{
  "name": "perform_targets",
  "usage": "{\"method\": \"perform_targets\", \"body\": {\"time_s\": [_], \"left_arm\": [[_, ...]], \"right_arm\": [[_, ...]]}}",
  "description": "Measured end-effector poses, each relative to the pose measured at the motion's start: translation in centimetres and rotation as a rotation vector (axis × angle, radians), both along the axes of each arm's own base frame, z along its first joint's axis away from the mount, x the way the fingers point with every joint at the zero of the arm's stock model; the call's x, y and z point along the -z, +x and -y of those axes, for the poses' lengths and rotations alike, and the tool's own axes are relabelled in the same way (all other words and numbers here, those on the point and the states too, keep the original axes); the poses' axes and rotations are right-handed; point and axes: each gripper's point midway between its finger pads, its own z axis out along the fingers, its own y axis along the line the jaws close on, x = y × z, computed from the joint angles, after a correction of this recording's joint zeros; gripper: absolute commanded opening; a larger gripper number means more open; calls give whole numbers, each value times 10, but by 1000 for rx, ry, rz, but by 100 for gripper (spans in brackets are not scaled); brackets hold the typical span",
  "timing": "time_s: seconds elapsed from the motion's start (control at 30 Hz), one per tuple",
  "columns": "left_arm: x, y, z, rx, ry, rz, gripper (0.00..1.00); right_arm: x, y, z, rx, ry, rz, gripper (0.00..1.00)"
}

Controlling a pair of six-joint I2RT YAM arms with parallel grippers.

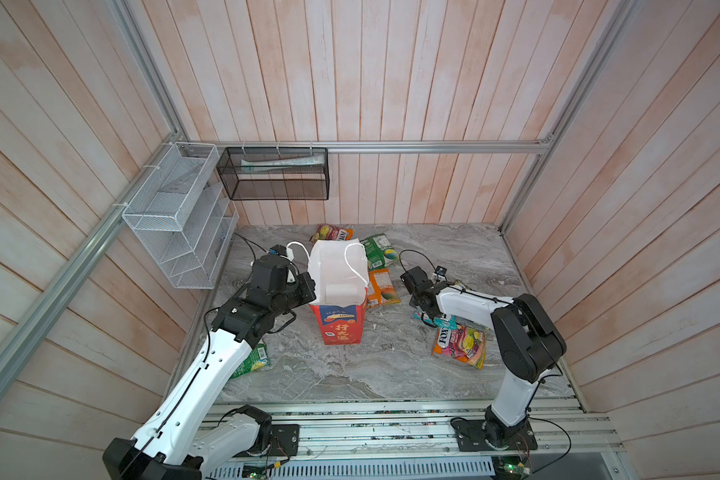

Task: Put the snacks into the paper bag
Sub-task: 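Hold the bag with the left gripper while the right grasps the teal packet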

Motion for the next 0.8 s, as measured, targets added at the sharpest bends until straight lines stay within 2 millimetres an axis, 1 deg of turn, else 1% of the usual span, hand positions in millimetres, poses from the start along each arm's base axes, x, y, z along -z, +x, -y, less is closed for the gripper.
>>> {"method": "perform_targets", "body": {"time_s": [0.2,0.33,0.37,0.4,0.43,0.47,0.5,0.53,0.6,0.73,0.8], "left_arm": [[-3,-3,2,11,2,11,0],[-3,-3,2,13,4,13,0],[-3,-3,2,14,4,13,0],[-3,-3,2,13,5,15,0],[-3,-3,2,12,5,15,0],[-4,-3,2,12,5,16,0],[-4,-3,2,11,6,17,0],[-4,-3,2,12,6,19,0],[-4,-3,2,9,10,21,0],[-4,-3,1,5,14,24,0],[-4,-3,1,4,15,24,0]], "right_arm": [[-7,2,-6,-61,7,-13,0],[-22,-2,-11,-111,44,22,0],[-27,-2,-11,-118,49,31,5],[-33,-1,-12,-123,57,45,30],[-39,1,-13,-123,67,64,49],[-41,2,-14,-125,72,75,62],[-42,3,-15,-128,75,82,72],[-40,4,-16,-128,71,76,77],[-29,5,-17,-131,56,39,82],[2,11,-21,-126,13,-51,85],[11,11,-20,-122,-12,-80,85]]}}
